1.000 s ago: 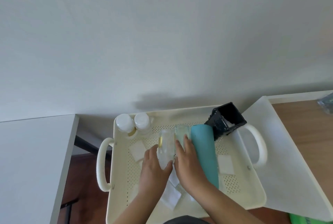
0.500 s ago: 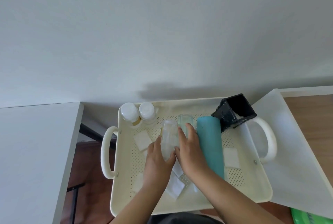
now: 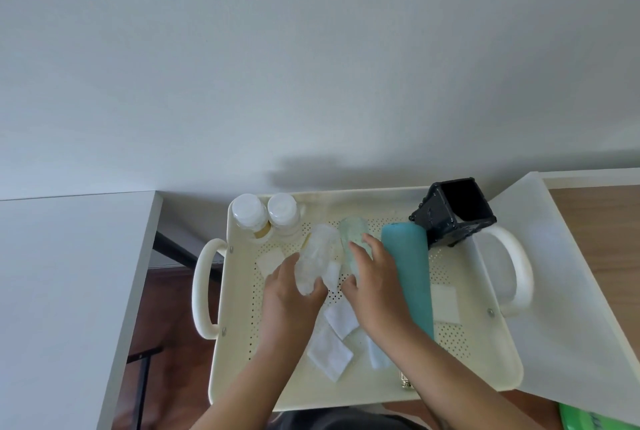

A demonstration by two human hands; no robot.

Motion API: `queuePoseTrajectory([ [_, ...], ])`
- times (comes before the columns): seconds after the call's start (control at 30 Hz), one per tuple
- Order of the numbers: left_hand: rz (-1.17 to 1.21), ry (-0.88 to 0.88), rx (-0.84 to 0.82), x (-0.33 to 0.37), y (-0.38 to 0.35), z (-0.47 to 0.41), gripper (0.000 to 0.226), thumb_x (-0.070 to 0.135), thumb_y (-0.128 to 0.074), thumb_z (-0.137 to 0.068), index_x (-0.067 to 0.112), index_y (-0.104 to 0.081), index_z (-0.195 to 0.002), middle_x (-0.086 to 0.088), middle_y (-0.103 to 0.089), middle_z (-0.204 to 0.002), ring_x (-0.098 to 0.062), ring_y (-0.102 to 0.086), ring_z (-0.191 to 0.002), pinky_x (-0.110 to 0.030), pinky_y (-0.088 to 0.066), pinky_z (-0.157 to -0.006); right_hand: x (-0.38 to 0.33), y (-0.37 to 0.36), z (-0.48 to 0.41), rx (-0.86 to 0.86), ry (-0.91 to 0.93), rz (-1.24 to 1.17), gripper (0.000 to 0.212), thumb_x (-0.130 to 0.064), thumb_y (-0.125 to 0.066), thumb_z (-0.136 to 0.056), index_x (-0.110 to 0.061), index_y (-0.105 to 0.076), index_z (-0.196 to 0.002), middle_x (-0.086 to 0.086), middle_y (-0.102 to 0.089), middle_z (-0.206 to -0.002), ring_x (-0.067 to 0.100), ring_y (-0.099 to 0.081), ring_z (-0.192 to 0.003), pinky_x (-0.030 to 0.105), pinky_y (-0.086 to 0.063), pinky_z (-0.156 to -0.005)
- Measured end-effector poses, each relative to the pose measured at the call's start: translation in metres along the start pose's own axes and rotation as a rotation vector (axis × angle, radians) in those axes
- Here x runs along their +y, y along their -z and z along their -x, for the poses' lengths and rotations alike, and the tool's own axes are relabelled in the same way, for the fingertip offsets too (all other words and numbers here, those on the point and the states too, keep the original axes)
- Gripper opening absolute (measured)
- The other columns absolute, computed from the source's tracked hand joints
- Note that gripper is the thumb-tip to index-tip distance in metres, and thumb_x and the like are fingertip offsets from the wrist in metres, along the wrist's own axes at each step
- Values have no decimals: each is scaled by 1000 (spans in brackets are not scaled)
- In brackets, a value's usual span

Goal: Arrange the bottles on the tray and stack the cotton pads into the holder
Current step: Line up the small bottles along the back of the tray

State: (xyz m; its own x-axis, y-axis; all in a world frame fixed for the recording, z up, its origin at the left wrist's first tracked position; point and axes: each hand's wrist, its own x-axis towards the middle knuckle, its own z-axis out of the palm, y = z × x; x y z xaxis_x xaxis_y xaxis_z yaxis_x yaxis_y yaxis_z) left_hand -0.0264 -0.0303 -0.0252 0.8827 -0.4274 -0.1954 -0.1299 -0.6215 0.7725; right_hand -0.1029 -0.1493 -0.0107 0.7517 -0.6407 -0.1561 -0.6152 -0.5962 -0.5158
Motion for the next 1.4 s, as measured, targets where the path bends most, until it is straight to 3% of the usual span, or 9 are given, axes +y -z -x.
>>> queuePoseTrajectory([
  [0.17,-124,-220,129,23,10,-11,42,16,-74,-81,10,-62,-121,-1,-68,-111,-26,-53,-105,-32,-44,-86,2,14,-10,75,53,-39,43,-1,-56,-88,-3,-56,-131,13,-44,-145,30,-37,-134,28,-36,-101],
  [0.43,-352,-470,50,53,11,-49,40,12,-72,-83,3,-63,-121,-11,-67,-118,-37,-53,-103,-42,-49,-86,6,33,-42,101,227,-104,36,-10,-59,-91,-9,-58,-127,6,-52,-130,22,-50,-122,21,-39,-91],
  [0.63,-550,-504,-65,67,12,-74,39,26,-65,-90,11,-59,-125,-3,-64,-124,-32,-50,-111,-39,-35,-94,17,40,-63,-48,228,-122,52,-17,-54,-97,-23,-37,-146,-1,-39,-143,17,-48,-123,20,-38,-88],
  [0.77,-679,-553,-100,64,22,-78,56,41,-68,-86,25,-50,-137,6,-55,-138,-26,-42,-123,-39,-26,-101,26,41,-68,-105,185,-138,61,-21,-54,-97,-32,-27,-150,-5,-38,-143,13,-50,-115,21,-36,-82],
  [0.87,-767,-578,-108,61,32,-83,61,42,-68,-85,30,-44,-141,9,-51,-143,-26,-36,-131,-42,-23,-105,34,37,-64,-79,161,-211,61,-21,-55,-96,-34,-28,-149,-6,-40,-143,11,-52,-112,22,-40,-88],
  [1.03,-776,-602,-137,69,35,-92,55,38,-69,-85,26,-50,-136,6,-60,-134,-25,-38,-130,-47,-22,-105,39,33,-65,-48,158,-302,57,-20,-55,-96,-34,-34,-146,-6,-42,-143,10,-48,-123,35,-45,-102],
  [1.4,-710,-587,-172,70,40,-110,55,36,-71,-85,28,-51,-135,5,-59,-135,-26,-49,-120,-42,-32,-98,26,19,-82,-49,195,-338,55,-19,-56,-95,-33,-35,-145,-7,-40,-146,10,-42,-131,38,-44,-106],
])
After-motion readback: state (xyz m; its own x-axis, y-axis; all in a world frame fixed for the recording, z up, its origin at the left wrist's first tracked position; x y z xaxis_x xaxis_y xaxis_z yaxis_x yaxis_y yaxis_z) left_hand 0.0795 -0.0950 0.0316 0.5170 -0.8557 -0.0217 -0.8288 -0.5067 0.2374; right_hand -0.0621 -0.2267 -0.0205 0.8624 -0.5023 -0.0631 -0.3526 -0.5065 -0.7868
